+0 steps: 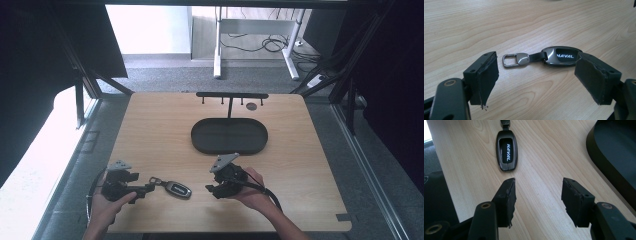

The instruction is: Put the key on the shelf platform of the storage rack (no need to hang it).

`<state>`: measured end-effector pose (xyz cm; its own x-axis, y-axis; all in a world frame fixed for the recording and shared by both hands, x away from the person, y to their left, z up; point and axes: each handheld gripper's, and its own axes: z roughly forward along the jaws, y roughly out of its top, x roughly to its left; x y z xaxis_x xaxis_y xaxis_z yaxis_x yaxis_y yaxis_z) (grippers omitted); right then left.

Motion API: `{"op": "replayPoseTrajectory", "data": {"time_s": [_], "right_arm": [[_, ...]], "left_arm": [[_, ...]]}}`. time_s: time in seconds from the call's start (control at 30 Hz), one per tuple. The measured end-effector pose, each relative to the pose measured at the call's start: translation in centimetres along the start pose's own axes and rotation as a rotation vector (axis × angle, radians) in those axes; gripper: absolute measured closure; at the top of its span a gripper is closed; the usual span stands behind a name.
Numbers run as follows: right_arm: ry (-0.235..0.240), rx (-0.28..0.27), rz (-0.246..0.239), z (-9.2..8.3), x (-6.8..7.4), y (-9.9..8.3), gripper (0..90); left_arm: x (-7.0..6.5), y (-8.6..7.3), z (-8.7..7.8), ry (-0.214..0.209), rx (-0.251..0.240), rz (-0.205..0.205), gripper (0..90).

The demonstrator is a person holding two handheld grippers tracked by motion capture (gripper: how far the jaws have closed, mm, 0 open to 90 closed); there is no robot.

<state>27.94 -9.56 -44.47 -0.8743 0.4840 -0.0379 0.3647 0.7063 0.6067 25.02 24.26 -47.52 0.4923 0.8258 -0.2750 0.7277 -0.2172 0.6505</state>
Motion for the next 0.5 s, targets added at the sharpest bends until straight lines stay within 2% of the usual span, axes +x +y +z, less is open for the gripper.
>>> {"op": "replayPoseTrajectory", "data": {"time_s": [0.5], "right_arm": [[0.008, 0.013, -0.01, 0.83, 0.2, 0.43, 45.3]], "left_arm": [[-0.09, -0.03, 0.33, -0.007, 0.015, 0.004, 19.6]]}}
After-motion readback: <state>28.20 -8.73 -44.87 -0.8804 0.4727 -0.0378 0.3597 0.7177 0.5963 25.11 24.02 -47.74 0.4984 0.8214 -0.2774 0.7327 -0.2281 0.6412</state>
